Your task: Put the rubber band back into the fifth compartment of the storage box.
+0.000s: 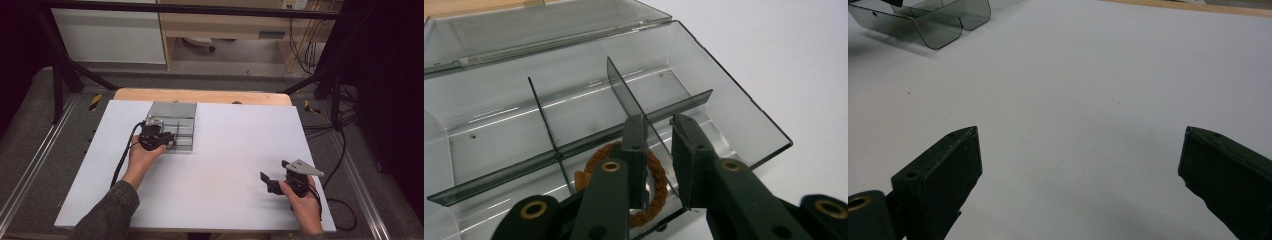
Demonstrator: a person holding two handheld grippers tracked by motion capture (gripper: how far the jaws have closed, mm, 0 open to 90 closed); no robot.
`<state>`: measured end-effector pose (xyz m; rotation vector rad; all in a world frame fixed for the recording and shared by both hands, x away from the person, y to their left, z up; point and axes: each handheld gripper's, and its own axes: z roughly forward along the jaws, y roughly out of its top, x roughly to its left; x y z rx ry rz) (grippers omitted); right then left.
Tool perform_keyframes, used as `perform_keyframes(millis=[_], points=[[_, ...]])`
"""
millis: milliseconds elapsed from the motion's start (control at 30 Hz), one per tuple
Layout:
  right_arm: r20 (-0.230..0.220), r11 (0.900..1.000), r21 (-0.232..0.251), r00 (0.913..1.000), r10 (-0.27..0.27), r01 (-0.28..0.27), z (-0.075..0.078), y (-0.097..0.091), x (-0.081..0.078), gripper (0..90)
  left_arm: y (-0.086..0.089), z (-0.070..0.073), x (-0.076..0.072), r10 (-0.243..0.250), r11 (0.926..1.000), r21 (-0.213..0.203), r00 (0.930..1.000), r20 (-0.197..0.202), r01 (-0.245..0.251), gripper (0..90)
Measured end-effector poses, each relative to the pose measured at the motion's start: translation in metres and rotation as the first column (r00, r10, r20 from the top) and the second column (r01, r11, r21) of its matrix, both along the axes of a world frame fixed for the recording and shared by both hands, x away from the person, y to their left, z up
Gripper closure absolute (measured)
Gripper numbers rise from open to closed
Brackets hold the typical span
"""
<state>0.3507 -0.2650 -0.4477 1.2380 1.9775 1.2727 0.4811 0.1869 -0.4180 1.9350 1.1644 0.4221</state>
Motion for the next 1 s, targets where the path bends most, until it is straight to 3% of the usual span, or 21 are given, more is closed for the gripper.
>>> perform_keyframes(millis=[400,733,1000], points=[[0.001,1.0000,-0.002,1.0000,0.000,0.000,0.000,0.000,0.000,4.0,-0.003,0.005,-0.002,-0.001,1.0000,0.004,0.9969,0.079,0.001,62.5],[-0.001,1.0000,0.001,1.0000,-0.001,0.001,0.000,0.000,0.000,3.8,-0.002,0.013,-0.004,0.013,0.9986,-0.052,0.9875,0.157,-0.005,32.6],[-0.002,1.0000,0.000,1.0000,-0.003,0.003,0.000,0.000,0.000,3.6,-0.001,0.019,-0.006,0.021,0.9943,-0.107,0.9845,0.174,-0.002,13.7]])
